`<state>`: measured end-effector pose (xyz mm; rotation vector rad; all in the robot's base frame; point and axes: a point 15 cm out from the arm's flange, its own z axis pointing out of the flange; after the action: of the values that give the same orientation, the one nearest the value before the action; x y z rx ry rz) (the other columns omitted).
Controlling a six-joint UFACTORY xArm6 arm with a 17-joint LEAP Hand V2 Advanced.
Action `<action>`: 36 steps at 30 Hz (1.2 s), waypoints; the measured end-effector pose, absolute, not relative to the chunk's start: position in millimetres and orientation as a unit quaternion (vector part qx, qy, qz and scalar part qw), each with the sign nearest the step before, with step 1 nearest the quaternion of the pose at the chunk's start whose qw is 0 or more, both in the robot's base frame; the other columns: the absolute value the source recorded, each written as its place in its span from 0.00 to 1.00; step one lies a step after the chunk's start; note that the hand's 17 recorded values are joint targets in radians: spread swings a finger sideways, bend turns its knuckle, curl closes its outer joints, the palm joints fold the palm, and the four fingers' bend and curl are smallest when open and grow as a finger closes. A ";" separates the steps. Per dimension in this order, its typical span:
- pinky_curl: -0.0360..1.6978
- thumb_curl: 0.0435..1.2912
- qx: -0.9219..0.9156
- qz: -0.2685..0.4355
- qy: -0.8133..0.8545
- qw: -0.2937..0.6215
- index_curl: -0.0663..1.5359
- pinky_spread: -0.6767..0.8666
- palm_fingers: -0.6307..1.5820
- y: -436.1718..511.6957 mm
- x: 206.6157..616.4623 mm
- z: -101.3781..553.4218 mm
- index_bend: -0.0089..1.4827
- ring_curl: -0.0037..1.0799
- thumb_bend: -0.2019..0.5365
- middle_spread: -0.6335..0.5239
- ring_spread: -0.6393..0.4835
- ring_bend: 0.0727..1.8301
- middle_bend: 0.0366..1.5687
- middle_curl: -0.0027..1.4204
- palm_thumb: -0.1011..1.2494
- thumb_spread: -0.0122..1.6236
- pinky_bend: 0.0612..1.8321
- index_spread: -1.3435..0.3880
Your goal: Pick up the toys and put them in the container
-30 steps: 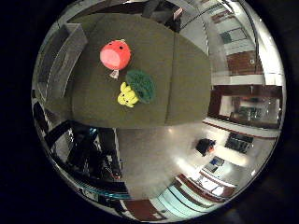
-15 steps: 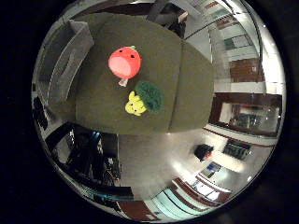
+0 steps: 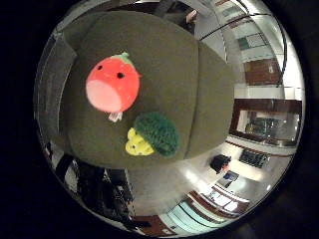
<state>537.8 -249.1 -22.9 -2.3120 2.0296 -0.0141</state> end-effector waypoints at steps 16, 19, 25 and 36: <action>0.13 0.21 -0.743 0.010 0.669 0.022 0.23 0.67 0.30 -284.8 548.3 -101.4 0.12 0.25 0.24 0.64 0.76 0.09 0.10 0.22 0.48 0.68 0.21 0.61; 0.13 0.21 -0.743 0.021 0.669 0.019 0.23 0.68 0.31 -281.8 540.8 -116.9 0.12 0.25 0.24 0.65 0.77 0.09 0.10 0.22 0.48 0.68 0.22 0.61; 0.12 0.21 -0.751 0.040 0.659 0.009 0.22 0.70 0.35 -268.3 529.9 -142.4 0.12 0.26 0.24 0.66 0.77 0.11 0.10 0.22 0.47 0.68 0.24 0.64; 0.08 0.22 -0.759 0.056 0.649 -0.017 0.23 0.63 0.59 -259.1 522.7 -152.9 0.14 0.28 0.25 0.53 0.62 0.26 0.16 0.25 0.49 0.67 0.31 0.62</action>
<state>522.7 -259.1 -152.9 -2.4095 2.0596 0.1785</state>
